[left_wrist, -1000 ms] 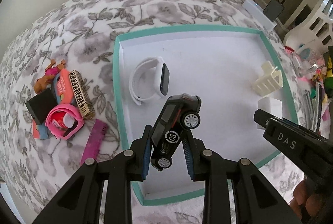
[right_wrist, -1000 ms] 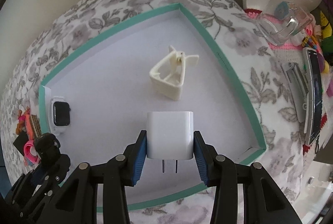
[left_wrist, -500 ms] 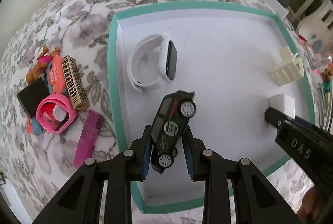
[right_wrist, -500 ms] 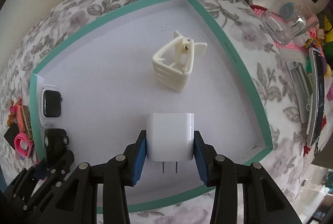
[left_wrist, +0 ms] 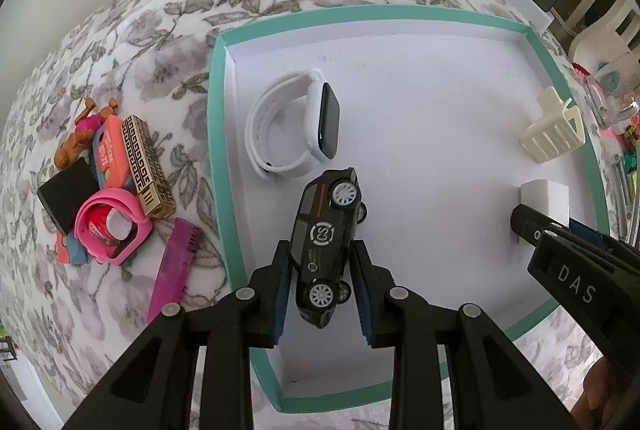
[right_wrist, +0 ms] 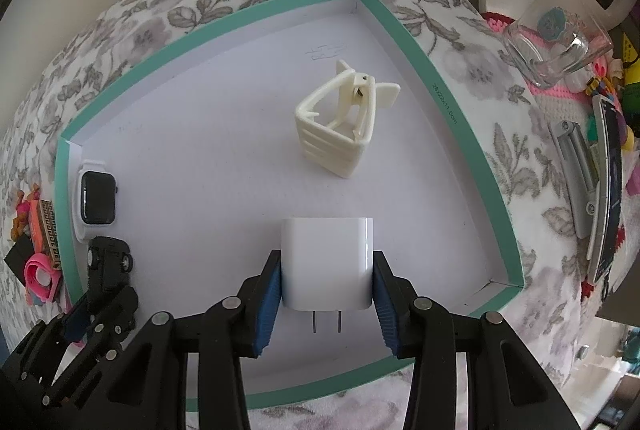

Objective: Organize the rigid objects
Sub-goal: 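Open the right gripper to set the charger in the tray while the left drops the car, then move both open grippers back toward the object pile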

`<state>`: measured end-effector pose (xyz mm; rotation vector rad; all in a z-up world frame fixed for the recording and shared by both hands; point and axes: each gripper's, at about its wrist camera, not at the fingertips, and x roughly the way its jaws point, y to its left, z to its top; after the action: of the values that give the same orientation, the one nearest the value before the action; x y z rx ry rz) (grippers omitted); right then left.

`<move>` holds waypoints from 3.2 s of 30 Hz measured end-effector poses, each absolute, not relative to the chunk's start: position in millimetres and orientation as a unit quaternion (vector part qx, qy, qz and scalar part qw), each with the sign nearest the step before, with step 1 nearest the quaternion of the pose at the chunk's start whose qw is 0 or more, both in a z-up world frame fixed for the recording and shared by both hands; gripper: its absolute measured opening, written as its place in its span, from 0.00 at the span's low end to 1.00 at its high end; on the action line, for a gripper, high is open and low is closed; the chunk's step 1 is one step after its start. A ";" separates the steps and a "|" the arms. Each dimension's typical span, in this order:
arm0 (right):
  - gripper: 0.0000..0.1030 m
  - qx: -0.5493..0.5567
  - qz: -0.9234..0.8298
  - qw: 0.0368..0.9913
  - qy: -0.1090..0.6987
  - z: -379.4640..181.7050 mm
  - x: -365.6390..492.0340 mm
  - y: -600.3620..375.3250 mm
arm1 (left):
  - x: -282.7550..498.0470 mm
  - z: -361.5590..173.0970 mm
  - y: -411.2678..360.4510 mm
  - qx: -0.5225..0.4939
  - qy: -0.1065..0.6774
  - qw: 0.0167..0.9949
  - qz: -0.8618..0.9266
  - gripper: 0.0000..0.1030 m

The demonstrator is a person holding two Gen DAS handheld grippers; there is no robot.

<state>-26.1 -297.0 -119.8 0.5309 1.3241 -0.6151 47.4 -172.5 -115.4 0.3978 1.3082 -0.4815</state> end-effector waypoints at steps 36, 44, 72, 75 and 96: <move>0.67 0.184 -0.271 0.763 0.557 -75.2 -15.2 -284.2 | 81.6 -68.9 -106.7 0.096 0.556 0.822 -0.085 0.81; 0.82 0.175 -0.266 0.764 0.561 -81.4 -12.9 -280.1 | 86.7 -76.2 -97.0 0.100 0.560 0.820 -0.059 0.88; 1.00 0.174 -0.148 0.824 0.519 -51.6 24.1 -202.3 | 129.5 -48.8 18.7 0.033 0.562 0.826 0.024 0.97; 1.00 0.165 -0.125 0.828 0.521 -50.1 36.9 -182.4 | 133.8 -48.9 40.3 0.016 0.564 0.825 0.041 0.97; 0.74 0.089 -0.036 0.815 0.572 -84.4 74.6 -83.1 | 153.1 -96.8 95.6 -0.035 0.611 0.788 0.068 0.97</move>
<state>74.6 -83.1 -84.4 0.1888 1.2196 -0.0773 153.1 95.6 -96.8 -0.0753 1.3158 0.1471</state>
